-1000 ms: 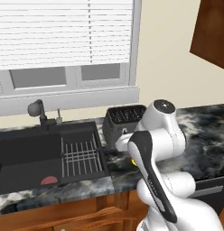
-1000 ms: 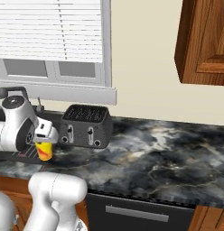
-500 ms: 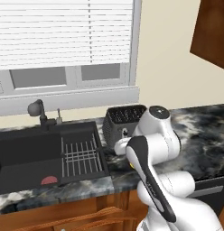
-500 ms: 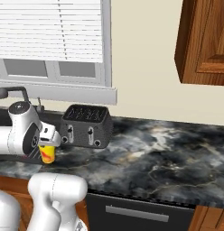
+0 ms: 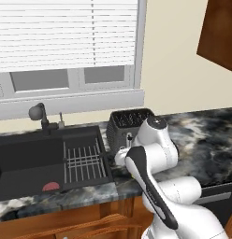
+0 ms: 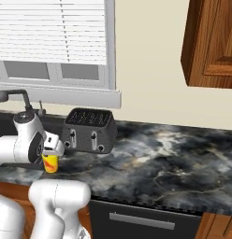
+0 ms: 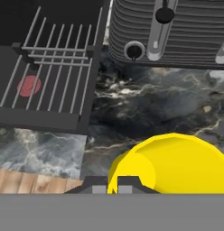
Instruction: Pick the cup and bowl from the counter and place them on the counter next to the sink.
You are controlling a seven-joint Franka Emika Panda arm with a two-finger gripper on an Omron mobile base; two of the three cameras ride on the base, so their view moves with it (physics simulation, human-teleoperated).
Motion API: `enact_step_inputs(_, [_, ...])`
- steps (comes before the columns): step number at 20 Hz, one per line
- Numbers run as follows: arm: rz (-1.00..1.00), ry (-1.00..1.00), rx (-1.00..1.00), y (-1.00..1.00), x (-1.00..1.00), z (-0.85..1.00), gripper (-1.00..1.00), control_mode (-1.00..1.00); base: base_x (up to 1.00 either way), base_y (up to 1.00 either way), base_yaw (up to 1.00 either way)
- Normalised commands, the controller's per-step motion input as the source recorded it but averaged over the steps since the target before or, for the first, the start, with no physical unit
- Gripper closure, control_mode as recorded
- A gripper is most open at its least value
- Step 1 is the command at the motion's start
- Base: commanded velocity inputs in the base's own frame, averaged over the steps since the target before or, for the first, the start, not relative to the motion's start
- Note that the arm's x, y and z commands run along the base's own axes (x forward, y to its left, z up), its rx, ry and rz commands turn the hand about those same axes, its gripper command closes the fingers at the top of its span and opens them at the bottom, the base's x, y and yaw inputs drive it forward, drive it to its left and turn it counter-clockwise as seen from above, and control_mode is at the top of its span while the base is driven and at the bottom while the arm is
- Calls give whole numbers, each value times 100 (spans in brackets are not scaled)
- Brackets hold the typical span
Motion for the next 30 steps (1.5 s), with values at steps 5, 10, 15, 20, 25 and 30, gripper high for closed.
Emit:
enact_step_inputs(5, [0,0,0,6,23,-28,100,-100,0,0,0])
enact_step_inputs(10, [0,0,0,0,33,-20,100,-100,0,0,0])
enact_step_inputs(15, [0,0,0,0,36,-22,100,-100,0,0,0])
enact_step_inputs(20, [0,0,0,2,25,-23,100,-100,0,0,0])
enact_step_inputs(25, [0,0,0,2,18,-29,100,-100,0,0,0])
enact_step_inputs(30, [0,0,0,0,0,-9,100,-100,0,0,0])
